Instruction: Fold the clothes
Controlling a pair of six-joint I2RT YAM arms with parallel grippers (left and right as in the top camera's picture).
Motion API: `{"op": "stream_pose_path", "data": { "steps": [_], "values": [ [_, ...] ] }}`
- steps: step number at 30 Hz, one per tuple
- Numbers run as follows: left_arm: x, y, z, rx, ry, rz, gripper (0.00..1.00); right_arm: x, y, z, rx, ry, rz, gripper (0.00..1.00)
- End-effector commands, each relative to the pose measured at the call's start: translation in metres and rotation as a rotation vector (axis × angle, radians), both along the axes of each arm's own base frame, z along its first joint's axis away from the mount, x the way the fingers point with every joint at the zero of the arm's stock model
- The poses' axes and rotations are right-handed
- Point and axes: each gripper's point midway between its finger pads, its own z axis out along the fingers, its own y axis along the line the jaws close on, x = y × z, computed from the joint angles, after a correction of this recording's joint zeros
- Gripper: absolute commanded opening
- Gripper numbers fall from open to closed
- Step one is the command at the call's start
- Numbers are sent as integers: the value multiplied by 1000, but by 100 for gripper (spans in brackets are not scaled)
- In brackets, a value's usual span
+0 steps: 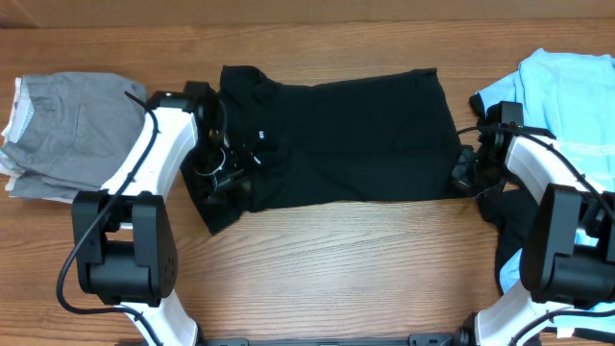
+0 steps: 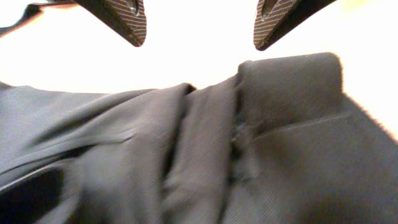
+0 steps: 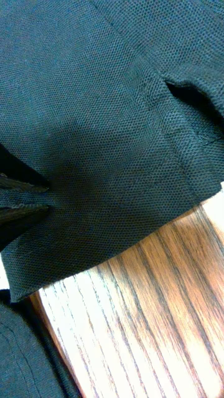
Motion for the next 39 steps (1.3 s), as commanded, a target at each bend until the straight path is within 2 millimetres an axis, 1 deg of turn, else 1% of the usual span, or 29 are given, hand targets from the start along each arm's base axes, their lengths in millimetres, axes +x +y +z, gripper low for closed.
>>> {"op": "stream_pose_path", "data": {
  "steps": [1, 3, 4, 6, 7, 8, 10, 11, 12, 14, 16, 19, 20, 23, 25, 27, 28, 31, 33, 35, 37, 39],
  "values": [
    [-11, 16, -14, 86, 20, -49, 53, -12, 2, -10, 5, 41, 4, 12],
    [-13, 16, -27, 84, 6, -48, 52, -13, 2, -10, 6, 44, 4, 12],
    [-12, 15, -39, 74, -18, -45, 51, -13, 2, -10, 6, 47, 4, 12],
    [-12, 13, -54, 59, -42, -42, 51, -14, 2, -10, 7, 49, 4, 12],
    [-17, 15, -63, 68, -41, -43, 50, -14, 2, -10, 7, 51, 4, 12],
    [-22, 18, -68, 88, -32, -42, 48, -15, 2, -10, 7, 53, 4, 12],
    [-31, 34, -74, 166, 1, -8, 45, -16, 2, -10, 8, 57, 4, 12],
    [-40, 54, -76, 267, 37, 38, 42, -17, 2, -10, 8, 60, 4, 12],
    [-44, 66, -75, 329, 54, 68, 42, -17, 3, -10, 9, 63, 4, 12],
    [-47, 82, -73, 400, 68, 103, 42, -19, 3, -10, 10, 70, 4, 12],
    [-47, 91, -72, 420, 73, 120, 43, -22, 3, -10, 12, 81, 4, 11],
    [-49, 102, -72, 424, 85, 156, 42, -31, 5, -10, 18, 118, 4, 9],
    [-53, 113, -71, 445, 101, 173, 42, -39, 6, -9, 24, 150, 4, 9],
    [-64, 135, -65, 535, 140, 172, 43, -47, 8, -8, 29, 185, 4, 9],
    [-74, 154, -58, 616, 178, 158, 46, -54, 9, -7, 34, 211, 3, 7],
    [-81, 166, -53, 663, 203, 153, 48, -58, 9, -7, 37, 230, 3, 7],
    [-83, 168, -52, 668, 212, 151, 50, -61, 10, -6, 39, 243, 3, 7],
    [-86, 171, -52, 656, 223, 144, 51, -72, 12, -4, 46, 288, 1, 7],
    [-84, 173, -51, 652, 219, 151, 53, -79, 13, -2, 51, 316, -1, 7],
    [-82, 173, -48, 651, 217, 153, 53, -81, 13, -1, 52, 326, -1, 6],
    [-73, 170, -42, 622, 196, 154, 53, -80, 13, 2, 51, 314, -1, 6],
    [-56, 163, -32, 560, 144, 139, 54, -74, 12, 11, 43, 268, -1, 6]
  ]
}}
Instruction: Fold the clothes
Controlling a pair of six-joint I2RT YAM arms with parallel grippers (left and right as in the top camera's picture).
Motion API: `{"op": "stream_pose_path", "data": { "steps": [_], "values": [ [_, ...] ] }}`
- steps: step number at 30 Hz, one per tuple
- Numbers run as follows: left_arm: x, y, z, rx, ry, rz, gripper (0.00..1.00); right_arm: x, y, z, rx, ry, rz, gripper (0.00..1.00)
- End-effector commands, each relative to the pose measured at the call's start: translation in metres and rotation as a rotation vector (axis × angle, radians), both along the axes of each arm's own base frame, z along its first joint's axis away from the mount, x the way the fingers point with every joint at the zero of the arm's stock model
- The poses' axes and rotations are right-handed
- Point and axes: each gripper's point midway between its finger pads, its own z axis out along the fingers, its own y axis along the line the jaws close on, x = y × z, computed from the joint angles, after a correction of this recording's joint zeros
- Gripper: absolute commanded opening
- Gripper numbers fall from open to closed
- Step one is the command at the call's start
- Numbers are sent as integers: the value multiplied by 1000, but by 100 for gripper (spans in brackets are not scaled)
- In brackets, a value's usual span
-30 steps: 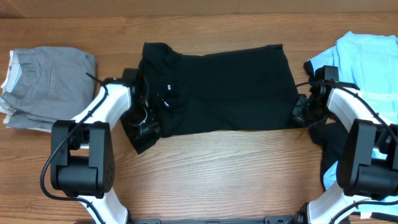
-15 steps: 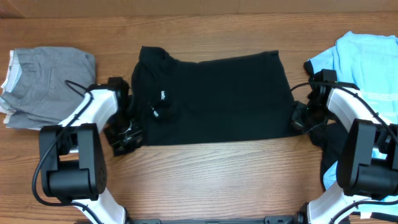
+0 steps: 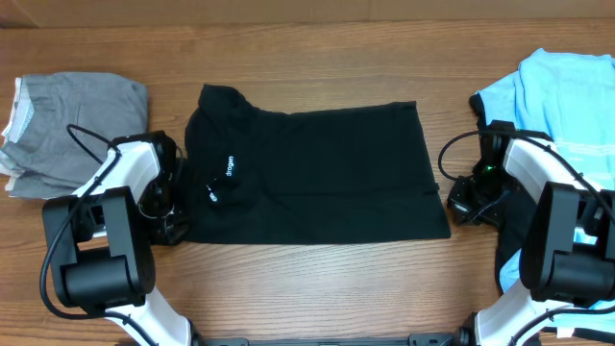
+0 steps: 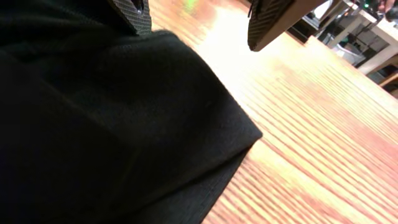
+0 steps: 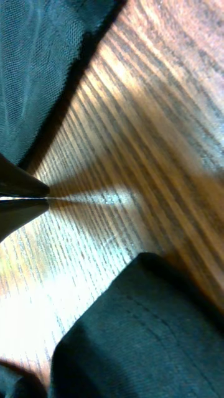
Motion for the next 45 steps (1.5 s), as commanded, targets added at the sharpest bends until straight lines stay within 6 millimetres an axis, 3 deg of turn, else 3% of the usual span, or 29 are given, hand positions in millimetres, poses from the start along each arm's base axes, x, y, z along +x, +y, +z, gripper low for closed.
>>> {"op": "stream_pose_path", "data": {
  "steps": [1, 7, 8, 9, 11, 15, 20, 30, 38, 43, 45],
  "values": [
    [32, -1, 19, -50, -87, -44, 54, 8, -4, 14, -26, -70, 2, 6],
    [79, -17, 83, -152, -356, -89, 70, 43, -10, 83, -71, -343, 1, 12],
    [96, -28, 98, -214, -457, -119, 84, 50, -11, 99, -81, -409, 1, 18],
    [108, -36, 107, -262, -523, -147, 97, 53, -10, 105, -77, -439, 4, 31],
    [135, -57, 121, -379, -664, -248, 100, 59, -6, 114, -57, -491, 7, 45],
    [188, -93, 138, -522, -881, -367, 95, 62, 5, 118, 5, -519, 33, 47],
    [232, -111, 125, -547, -948, -360, 91, 61, 5, 118, 7, -517, 33, 47],
    [316, -95, 88, -484, -911, -392, 94, 59, 6, 117, 9, -507, 43, 48],
    [326, -80, 24, -414, -824, -416, 94, 55, 6, 117, 11, -494, 50, 48],
    [336, -78, 15, -396, -850, -423, 89, 54, 6, 116, 12, -489, 49, 47],
    [339, -79, 16, -395, -860, -428, 83, 53, 6, 116, 13, -486, 49, 47]
  ]
}}
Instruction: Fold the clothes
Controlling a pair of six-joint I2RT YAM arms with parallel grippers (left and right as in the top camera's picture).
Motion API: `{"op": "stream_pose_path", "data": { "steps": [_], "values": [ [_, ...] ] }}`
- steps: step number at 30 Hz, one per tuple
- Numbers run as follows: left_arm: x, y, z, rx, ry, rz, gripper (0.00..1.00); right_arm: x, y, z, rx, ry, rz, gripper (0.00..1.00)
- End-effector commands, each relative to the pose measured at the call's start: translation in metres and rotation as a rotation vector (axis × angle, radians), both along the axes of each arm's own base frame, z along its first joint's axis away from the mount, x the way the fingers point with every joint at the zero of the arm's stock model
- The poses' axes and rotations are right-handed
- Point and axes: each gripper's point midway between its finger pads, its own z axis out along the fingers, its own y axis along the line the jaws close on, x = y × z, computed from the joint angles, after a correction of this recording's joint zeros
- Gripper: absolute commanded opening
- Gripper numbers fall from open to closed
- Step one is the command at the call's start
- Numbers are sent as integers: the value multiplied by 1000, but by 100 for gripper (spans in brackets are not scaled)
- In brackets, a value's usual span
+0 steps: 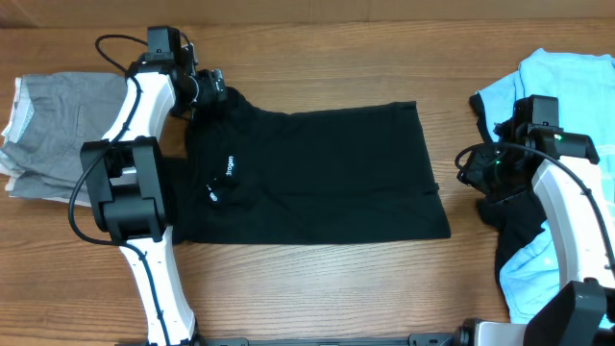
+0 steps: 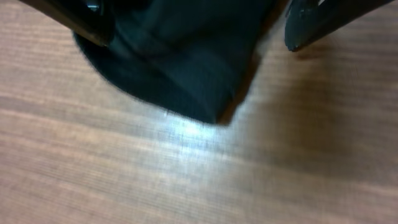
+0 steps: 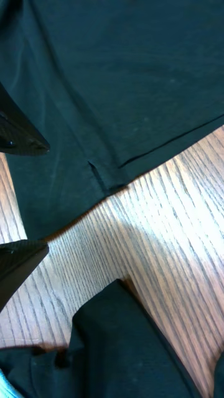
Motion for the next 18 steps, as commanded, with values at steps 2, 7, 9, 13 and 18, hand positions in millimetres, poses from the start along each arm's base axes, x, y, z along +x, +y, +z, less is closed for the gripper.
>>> {"op": "stream_pose_path", "data": {
  "steps": [2, 7, 9, 13, 18],
  "values": [
    [8, 0, -2, 29, -24, -24, 78, 4, 0, 8, 0, -25, 7, 47],
    [5, -9, -22, 27, 11, -40, 75, 3, 0, 7, 1, -19, 7, 47],
    [3, -10, -34, 22, 35, -35, 74, 2, 0, 7, 2, -16, 7, 47],
    [4, -10, -36, 21, 32, -34, 68, 3, 0, 7, 1, -18, 7, 47],
    [10, -15, -31, -9, 4, -48, 51, 3, 0, 7, 1, -20, 7, 47]
  ]
}}
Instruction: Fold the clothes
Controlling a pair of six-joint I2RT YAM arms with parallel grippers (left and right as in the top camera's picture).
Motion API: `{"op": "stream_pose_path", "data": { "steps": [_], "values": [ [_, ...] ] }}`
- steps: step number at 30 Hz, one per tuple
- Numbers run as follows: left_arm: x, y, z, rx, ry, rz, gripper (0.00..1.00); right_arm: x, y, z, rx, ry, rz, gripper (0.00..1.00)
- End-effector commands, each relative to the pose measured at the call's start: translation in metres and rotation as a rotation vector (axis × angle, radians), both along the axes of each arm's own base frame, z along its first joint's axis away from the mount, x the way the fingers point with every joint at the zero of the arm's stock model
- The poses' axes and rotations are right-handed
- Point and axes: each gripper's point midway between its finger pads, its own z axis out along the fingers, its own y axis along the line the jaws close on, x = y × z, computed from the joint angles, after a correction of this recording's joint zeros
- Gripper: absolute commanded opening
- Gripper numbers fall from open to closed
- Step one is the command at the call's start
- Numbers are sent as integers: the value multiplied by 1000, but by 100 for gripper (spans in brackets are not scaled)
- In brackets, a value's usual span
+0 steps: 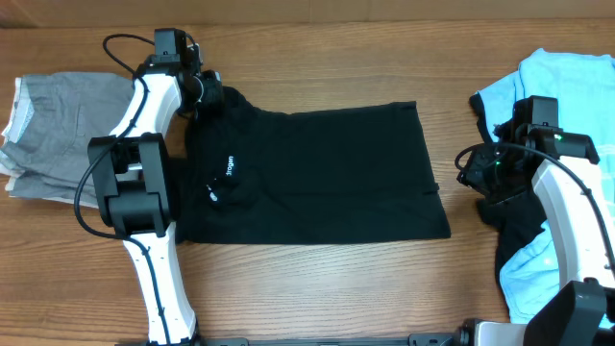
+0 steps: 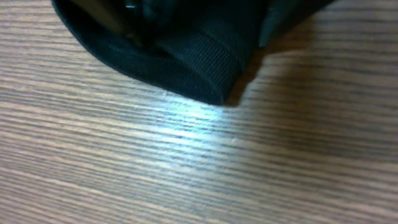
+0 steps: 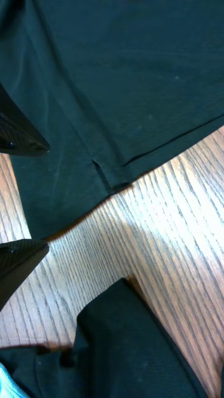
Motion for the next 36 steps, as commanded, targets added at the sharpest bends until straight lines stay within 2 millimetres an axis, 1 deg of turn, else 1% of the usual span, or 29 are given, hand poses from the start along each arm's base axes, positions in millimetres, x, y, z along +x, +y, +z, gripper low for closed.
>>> {"op": "stream_pose_path", "data": {
  "steps": [1, 2, 6, 8, 9, 12, 13, 14, 16, 18, 19, 21, 23, 25, 26, 27, 28, 30, 31, 33, 34, 36],
  "values": [
    [2, -10, -13, -38, 10, -28, 47, 6, 0, 8, -1, -31, 7, 47],
    [3, -10, -13, -41, 5, -27, 43, 6, 0, 8, -1, -32, 7, 47],
    [3, -10, -13, -42, 6, -26, 41, 6, 0, 8, -1, -32, 7, 47],
    [2, -10, -13, -42, 6, -26, 36, 6, 0, 8, -1, -32, 7, 47],
    [2, -10, -13, -42, 8, -26, 29, 6, 0, 8, -1, -32, 7, 47],
    [-1, -11, -10, -43, 18, -26, 14, 9, -1, 8, -2, -42, 7, 46],
    [-3, -11, -7, -43, 24, -26, 10, 11, -1, 7, -3, -47, 7, 47],
    [-6, -11, 0, -44, 36, -26, 7, 15, -2, 6, -6, -60, 14, 46],
    [-10, -11, 11, -45, 53, -25, 6, 22, -3, 5, -14, -82, 33, 47],
    [-19, -12, 26, -50, 87, -20, 5, 39, -5, -2, -27, -113, 67, 48],
    [-23, -12, 30, -51, 104, -18, 5, 44, -4, -3, -31, -118, 83, 49],
    [-32, -12, 36, -54, 143, -17, 5, 58, -2, -7, -37, -113, 130, 52],
    [-43, -14, 41, -64, 192, -19, 4, 77, 3, -11, -47, -97, 177, 55],
    [-52, -22, 45, -109, 230, -33, 4, 114, 6, -13, -72, -105, 202, 63],
    [-55, -25, 45, -126, 240, -38, 4, 122, 8, -13, -74, -112, 208, 64],
    [-59, -30, 46, -156, 257, -47, 4, 146, 13, -17, -78, -133, 229, 66],
    [-61, -32, 46, -167, 264, -49, 4, 160, 17, -21, -79, -145, 240, 67],
    [-63, -35, 47, -187, 273, -55, 4, 180, 26, -34, -82, -162, 269, 69],
    [-64, -37, 48, -195, 275, -57, 4, 190, 33, -46, -86, -176, 294, 69],
    [-64, -38, 48, -203, 274, -59, 4, 204, 42, -60, -90, -205, 314, 69],
    [-64, -38, 48, -203, 275, -59, 4, 214, 50, -71, -92, -229, 327, 69],
    [-66, -38, 48, -205, 286, -55, 4, 222, 58, -81, -93, -248, 342, 69]
  ]
}}
